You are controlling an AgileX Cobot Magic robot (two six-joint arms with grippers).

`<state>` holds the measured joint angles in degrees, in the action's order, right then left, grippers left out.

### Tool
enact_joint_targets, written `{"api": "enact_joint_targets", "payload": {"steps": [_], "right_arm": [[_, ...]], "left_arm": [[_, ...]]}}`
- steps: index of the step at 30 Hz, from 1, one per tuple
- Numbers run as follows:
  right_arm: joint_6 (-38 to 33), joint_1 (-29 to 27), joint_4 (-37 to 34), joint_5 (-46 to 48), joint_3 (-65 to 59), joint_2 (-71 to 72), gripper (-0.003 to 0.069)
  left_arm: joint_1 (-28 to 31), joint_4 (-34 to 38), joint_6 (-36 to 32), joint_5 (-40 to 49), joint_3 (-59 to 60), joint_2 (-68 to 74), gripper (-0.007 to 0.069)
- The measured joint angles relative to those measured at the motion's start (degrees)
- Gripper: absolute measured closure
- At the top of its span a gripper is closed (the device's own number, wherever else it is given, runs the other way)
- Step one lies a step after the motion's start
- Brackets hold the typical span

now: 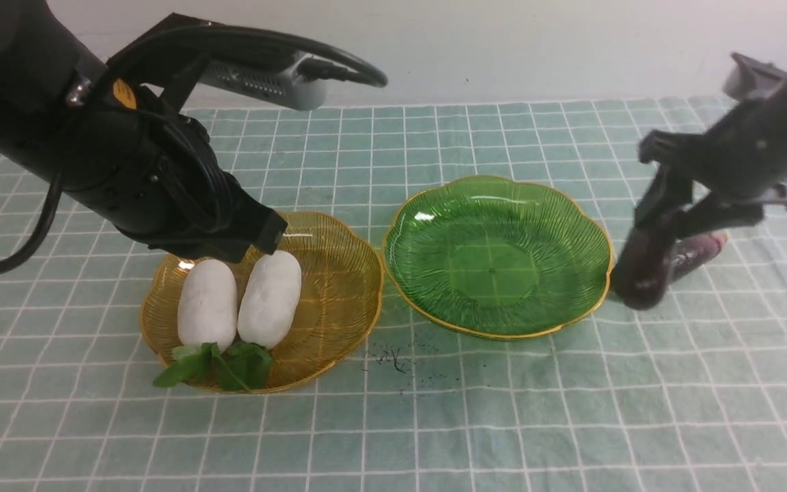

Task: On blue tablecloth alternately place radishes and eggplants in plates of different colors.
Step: 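Put the eggplants into the green plate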

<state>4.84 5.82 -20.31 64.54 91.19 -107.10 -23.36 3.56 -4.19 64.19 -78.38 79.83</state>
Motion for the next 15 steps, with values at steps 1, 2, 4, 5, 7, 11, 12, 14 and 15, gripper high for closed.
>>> {"api": "enact_joint_targets", "payload": {"steps": [1, 2, 4, 5, 7, 11, 12, 14, 15], "right_arm": [[0.9, 1.5, -0.1, 0.1, 2.4, -2.0, 0.0320], [1.3, 2.1, -0.1, 0.1, 3.3, -2.9, 0.0320], [4.0, 4.7, 0.3, 0.4, 8.4, -7.4, 0.0321], [4.9, 5.4, 0.5, 0.7, 10.3, -9.7, 0.0321], [6.9, 6.6, 1.1, 1.4, 14.4, -13.3, 0.0321], [9.3, 7.3, 1.2, 4.9, 23.1, -21.3, 0.0322], [9.3, 7.3, 1.2, 5.1, 23.1, -21.6, 0.0322], [10.0, 7.4, 1.4, 5.6, 27.4, -25.0, 0.0313], [10.3, 7.4, 1.2, 5.7, 28.4, -25.5, 0.0299]], "left_arm": [[0.0, 0.0, 0.0, 0.0, 0.0, 0.0, 0.0632], [0.0, 0.0, 0.0, 0.0, 0.0, 0.0, 0.0632], [0.0, 0.0, 0.0, 0.0, 0.0, 0.0, 0.0632], [0.0, 0.0, 0.0, 0.0, 0.0, 0.0, 0.0632], [0.0, 0.0, 0.0, 0.1, 0.0, 0.0, 0.0632], [0.0, 0.0, 0.0, 0.2, 0.0, 0.0, 0.0632], [0.0, 0.0, 0.0, 0.3, 0.0, 0.0, 0.0632], [0.0, 0.0, 0.0, 0.4, 0.0, 0.0, 0.0632], [0.0, 0.0, 0.0, 0.4, 0.0, 0.0, 0.0632]]}}
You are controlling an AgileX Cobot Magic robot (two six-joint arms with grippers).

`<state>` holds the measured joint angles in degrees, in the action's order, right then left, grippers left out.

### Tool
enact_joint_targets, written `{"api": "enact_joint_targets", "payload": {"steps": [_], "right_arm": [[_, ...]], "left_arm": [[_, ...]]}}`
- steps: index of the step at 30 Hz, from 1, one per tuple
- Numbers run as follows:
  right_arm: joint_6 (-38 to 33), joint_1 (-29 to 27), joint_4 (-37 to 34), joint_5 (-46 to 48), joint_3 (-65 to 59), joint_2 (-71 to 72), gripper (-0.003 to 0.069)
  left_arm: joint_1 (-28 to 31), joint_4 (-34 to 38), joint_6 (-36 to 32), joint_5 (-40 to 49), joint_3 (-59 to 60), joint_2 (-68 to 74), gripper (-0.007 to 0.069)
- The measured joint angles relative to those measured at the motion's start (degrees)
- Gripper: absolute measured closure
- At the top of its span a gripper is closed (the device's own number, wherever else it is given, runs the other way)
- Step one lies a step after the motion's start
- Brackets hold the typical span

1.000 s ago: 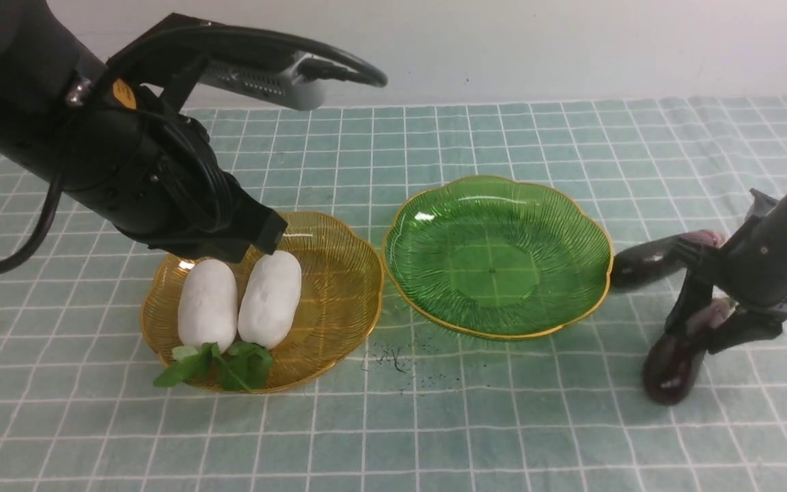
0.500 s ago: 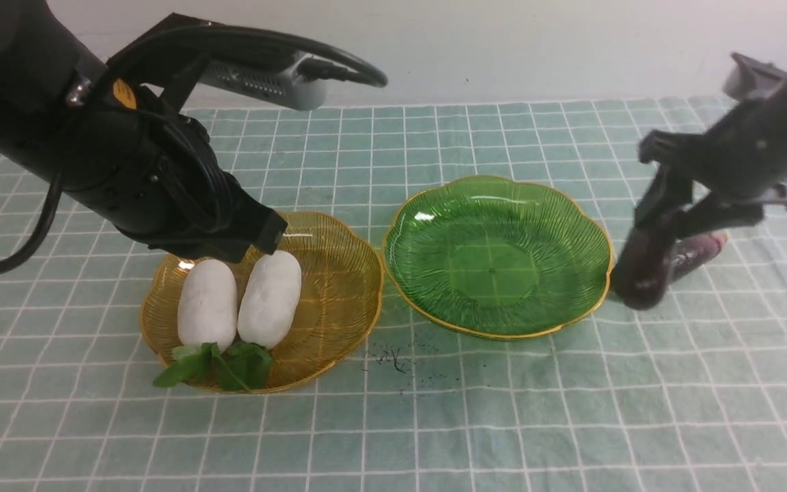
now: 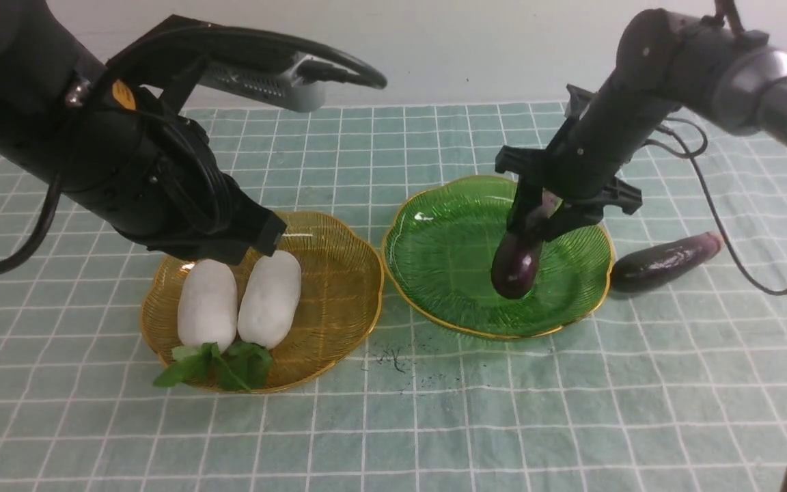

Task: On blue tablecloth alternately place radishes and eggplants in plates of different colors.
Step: 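Put the eggplants into the green plate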

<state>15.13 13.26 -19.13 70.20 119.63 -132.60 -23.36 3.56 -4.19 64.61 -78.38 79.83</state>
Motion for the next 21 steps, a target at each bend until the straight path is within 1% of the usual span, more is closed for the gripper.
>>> {"api": "enact_joint_targets", "payload": {"steps": [2, 3, 4, 5, 7, 8, 9, 12, 13, 14, 15, 17, 19, 20, 21], "right_arm": [[0.3, 0.1, -0.7, 0.1, 1.1, -0.6, 0.0263], [0.3, 0.1, -1.1, 0.1, 2.0, -0.9, 0.0211], [0.3, 0.2, -1.4, 0.2, 2.5, -1.0, 0.0180], [0.3, 0.2, -1.9, 0.3, 3.2, -1.0, 0.0133], [0.2, 0.2, -2.4, 0.3, 4.0, -1.0, 0.0067], [0.2, 0.2, -2.5, 0.3, 4.1, -1.0, 0.0062], [-0.6, 0.2, -2.5, 0.4, 4.5, -1.0, 0.0033], [-2.2, -0.1, -2.4, 0.6, 4.6, -0.1, 0.0029], [-2.6, -0.4, -2.0, 0.8, 4.6, 0.8, 0.0046], [-2.8, -0.9, -1.4, 1.0, 4.6, 2.0, 0.0078], [-2.9, -1.5, -0.2, 1.1, 4.6, 3.5, 0.0125], [-3.0, -3.7, 2.1, 1.1, 4.0, 7.5, 0.0264], [-3.3, -7.1, 3.6, 1.0, 1.1, 13.2, 0.0473], [-3.3, -7.5, 3.7, 1.0, 0.8, 13.2, 0.0491], [-3.4, -10.7, 4.0, 1.0, -2.8, 17.3, 0.0592]], "left_arm": [[0.0, 0.0, 0.0, 0.1, 0.0, 0.0, 0.0632], [0.0, 0.0, 0.0, 0.1, 0.0, 0.0, 0.0632], [0.0, 0.0, 0.0, 0.1, 0.0, 0.0, 0.0632], [0.0, 0.0, 0.0, 0.1, 0.0, 0.0, 0.0632], [0.0, 0.0, 0.0, 0.1, 0.0, 0.0, 0.0632], [0.0, 0.0, 0.0, 0.1, 0.0, 0.0, 0.0632], [0.0, 0.0, 0.0, 0.1, 0.0, 0.0, 0.0632], [0.0, 0.0, 0.0, 0.1, 0.0, 0.0, 0.0632], [0.0, 0.0, 0.0, 0.1, 0.0, 0.0, 0.0632], [0.0, 0.0, 0.0, 0.1, 0.0, 0.0, 0.0632], [0.0, 0.0, 0.0, 0.1, 0.0, 0.0, 0.0632], [0.0, 0.0, 0.0, 0.1, 0.0, 0.0, 0.0632], [0.0, 0.0, 0.0, 0.1, 0.0, 0.0, 0.0632], [0.0, 0.0, 0.0, 0.1, 0.0, 0.0, 0.0632], [0.0, 0.0, 0.0, 0.1, 0.0, 0.0, 0.0632]]}}
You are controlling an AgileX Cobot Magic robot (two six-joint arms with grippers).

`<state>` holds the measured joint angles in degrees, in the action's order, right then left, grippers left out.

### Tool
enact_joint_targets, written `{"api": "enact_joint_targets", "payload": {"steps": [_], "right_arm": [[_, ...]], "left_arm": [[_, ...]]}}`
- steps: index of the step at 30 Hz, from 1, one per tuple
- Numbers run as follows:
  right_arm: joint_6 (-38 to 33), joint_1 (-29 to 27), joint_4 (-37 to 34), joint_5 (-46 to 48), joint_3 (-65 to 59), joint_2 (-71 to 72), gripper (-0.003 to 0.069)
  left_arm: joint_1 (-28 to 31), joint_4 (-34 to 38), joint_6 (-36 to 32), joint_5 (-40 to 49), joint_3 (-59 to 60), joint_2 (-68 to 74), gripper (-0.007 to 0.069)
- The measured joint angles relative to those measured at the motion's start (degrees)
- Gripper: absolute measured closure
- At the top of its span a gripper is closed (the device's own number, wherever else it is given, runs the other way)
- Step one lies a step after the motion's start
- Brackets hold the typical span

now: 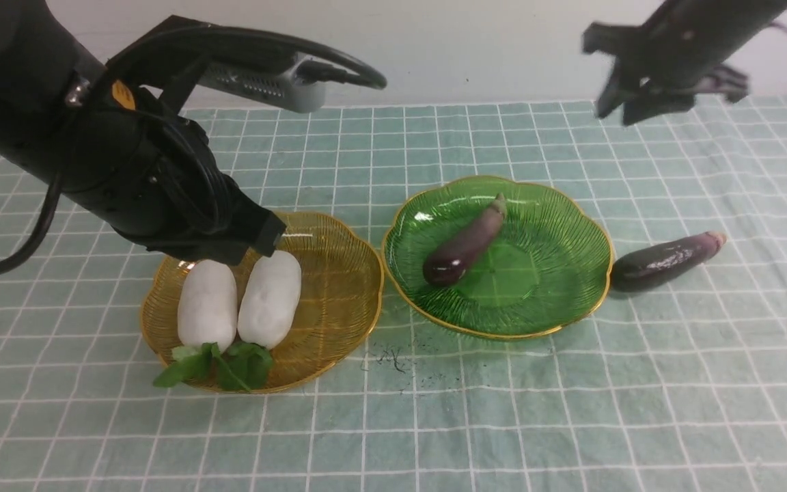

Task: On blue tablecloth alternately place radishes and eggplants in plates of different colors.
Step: 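Put the eggplants into the green plate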

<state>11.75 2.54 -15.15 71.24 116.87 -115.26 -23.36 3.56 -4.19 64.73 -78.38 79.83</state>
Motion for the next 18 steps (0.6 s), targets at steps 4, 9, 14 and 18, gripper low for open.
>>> {"api": "enact_joint_targets", "payload": {"steps": [4, 9, 14, 18], "right_arm": [[1.5, -8.1, -0.2, 0.0, -10.2, 5.4, 0.0662], [3.6, -12.4, -2.7, 0.1, -18.8, 5.8, 0.0648], [4.1, -11.0, -5.0, -0.1, -19.9, 2.2, 0.0519], [5.6, -9.7, -6.9, -0.6, -20.0, -0.7, 0.0335]], "left_arm": [[0.0, 0.0, 0.0, 0.8, 0.0, 0.0, 0.0632], [0.0, 0.0, 0.0, 1.1, 0.0, 0.0, 0.0632], [0.0, 0.0, 0.0, 1.1, 0.0, 0.0, 0.0632], [0.0, 0.0, 0.0, 1.3, 0.0, 0.0, 0.0632]]}}
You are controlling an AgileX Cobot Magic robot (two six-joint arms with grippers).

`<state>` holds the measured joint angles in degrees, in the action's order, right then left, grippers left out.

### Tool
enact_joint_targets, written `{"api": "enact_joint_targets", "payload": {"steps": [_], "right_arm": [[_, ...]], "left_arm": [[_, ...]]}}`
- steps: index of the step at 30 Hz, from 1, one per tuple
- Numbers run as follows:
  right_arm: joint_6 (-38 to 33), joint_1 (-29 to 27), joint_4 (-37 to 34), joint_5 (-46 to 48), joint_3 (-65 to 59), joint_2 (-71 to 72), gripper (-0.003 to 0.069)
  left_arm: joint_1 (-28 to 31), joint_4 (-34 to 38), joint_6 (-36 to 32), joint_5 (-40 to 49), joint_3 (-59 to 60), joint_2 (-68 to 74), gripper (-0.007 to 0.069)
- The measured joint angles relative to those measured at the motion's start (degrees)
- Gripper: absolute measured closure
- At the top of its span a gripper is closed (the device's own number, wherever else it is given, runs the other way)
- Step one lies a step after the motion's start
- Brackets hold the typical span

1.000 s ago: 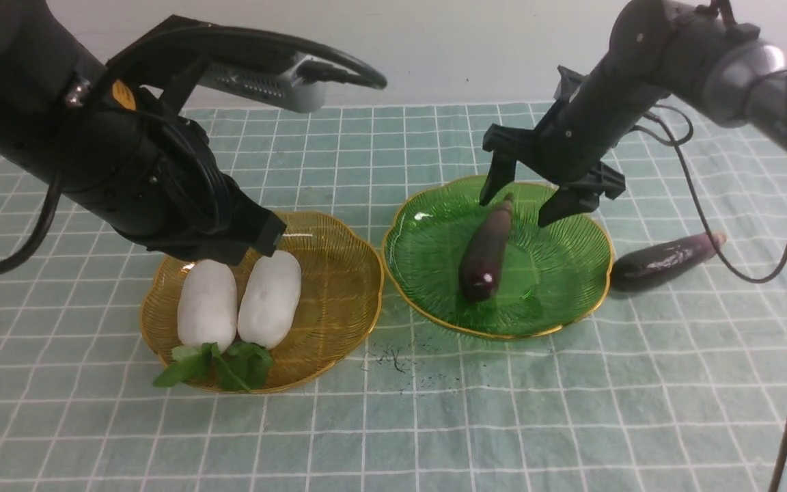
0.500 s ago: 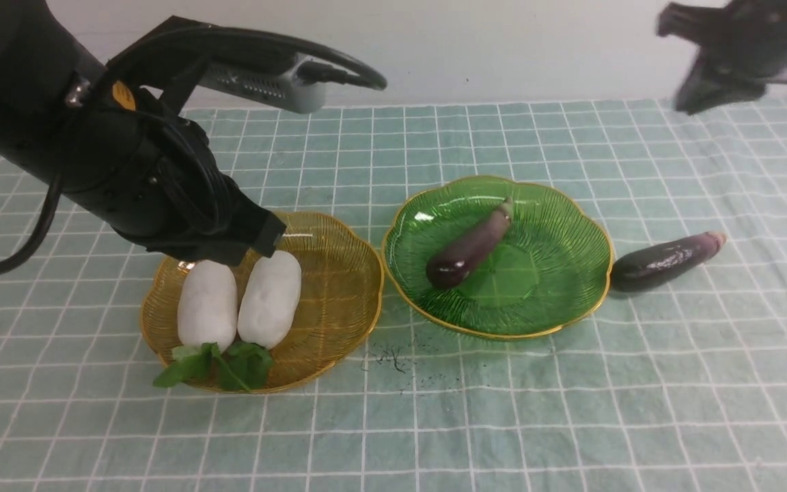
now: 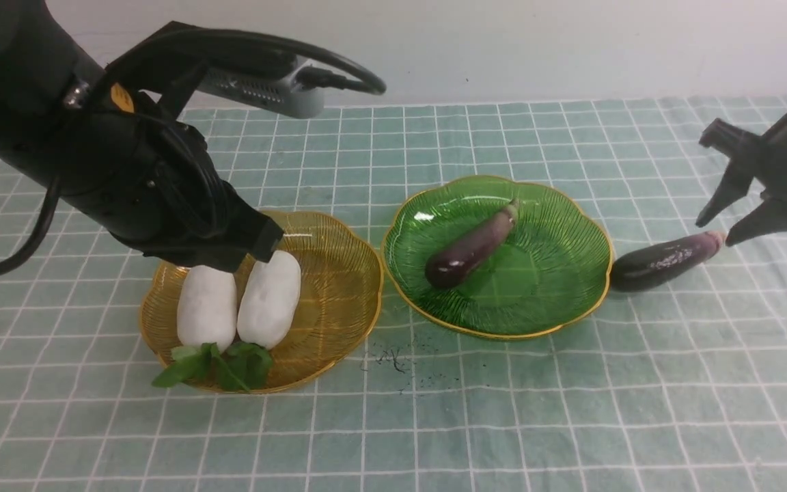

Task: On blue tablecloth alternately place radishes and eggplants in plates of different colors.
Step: 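Put the eggplants into the green plate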

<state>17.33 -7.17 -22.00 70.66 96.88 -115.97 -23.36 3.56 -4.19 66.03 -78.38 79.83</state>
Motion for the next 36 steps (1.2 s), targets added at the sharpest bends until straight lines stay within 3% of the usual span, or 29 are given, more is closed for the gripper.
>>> {"api": "enact_joint_targets", "payload": {"steps": [5, 8, 23, 27, 30, 34, 35, 36], "right_arm": [[3.6, 0.2, -1.4, -2.4, 1.3, -3.9, 0.0096], [4.5, 0.2, -1.4, -2.8, 3.3, -6.1, 0.0033], [9.1, 0.7, 1.7, -1.0, 11.9, -15.6, 0.0018], [9.2, 0.7, 2.3, -0.9, 12.0, -16.9, 0.0028], [9.2, 0.7, 2.4, -0.6, 12.3, -17.3, 0.0080], [7.5, 0.7, 2.2, -0.7, 12.3, -17.4, 0.0260], [6.9, 0.7, 2.2, -0.6, 12.5, -17.4, 0.0351], [6.0, 0.7, 2.5, -0.5, 13.4, -17.4, 0.0372]], "left_arm": [[0.0, 0.0, 0.0, 0.2, 0.0, 0.0, 0.0632], [0.0, 0.0, 0.0, 0.2, 0.0, 0.0, 0.0632], [0.0, 0.2, 0.0, 0.2, 0.0, 0.0, 0.0632], [0.0, 0.2, 0.0, 0.2, 0.0, 0.0, 0.0632], [0.0, 0.2, 0.0, 0.2, 0.0, 0.0, 0.0632], [0.0, 0.2, 0.0, 0.2, 0.0, 0.0, 0.0632], [0.0, 0.2, 0.0, 0.2, 0.0, 0.0, 0.0632], [0.0, 0.2, 0.0, 0.2, 0.0, 0.0, 0.0632]]}}
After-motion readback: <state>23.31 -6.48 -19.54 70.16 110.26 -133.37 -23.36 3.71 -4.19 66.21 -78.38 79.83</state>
